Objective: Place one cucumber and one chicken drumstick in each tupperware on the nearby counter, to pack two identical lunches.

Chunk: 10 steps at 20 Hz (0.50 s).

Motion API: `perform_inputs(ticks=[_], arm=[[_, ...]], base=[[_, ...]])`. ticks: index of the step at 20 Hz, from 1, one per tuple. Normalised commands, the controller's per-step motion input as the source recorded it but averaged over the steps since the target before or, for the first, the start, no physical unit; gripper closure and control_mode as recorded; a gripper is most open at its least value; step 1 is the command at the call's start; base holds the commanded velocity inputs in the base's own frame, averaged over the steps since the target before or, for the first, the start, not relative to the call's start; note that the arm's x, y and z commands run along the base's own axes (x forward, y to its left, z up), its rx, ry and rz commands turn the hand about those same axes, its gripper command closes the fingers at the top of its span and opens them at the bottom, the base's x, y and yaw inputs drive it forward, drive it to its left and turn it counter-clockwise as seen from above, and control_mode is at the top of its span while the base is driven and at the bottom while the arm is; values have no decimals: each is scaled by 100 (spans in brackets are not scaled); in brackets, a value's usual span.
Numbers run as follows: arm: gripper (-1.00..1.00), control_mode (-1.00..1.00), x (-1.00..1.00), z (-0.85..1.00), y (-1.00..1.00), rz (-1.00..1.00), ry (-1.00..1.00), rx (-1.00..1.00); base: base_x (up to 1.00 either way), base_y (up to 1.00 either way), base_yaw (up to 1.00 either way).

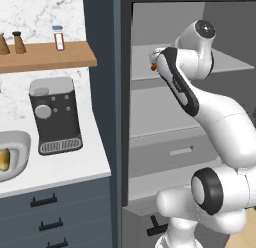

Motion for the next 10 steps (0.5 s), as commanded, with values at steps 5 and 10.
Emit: perform_inputs(ticks=[5,10], arm=[[-100,-100,85,-8,14,0,0,0],[-100,-100,66,-11,5,-3,0,0]], base=[[0,0,0],[0,0,0]])
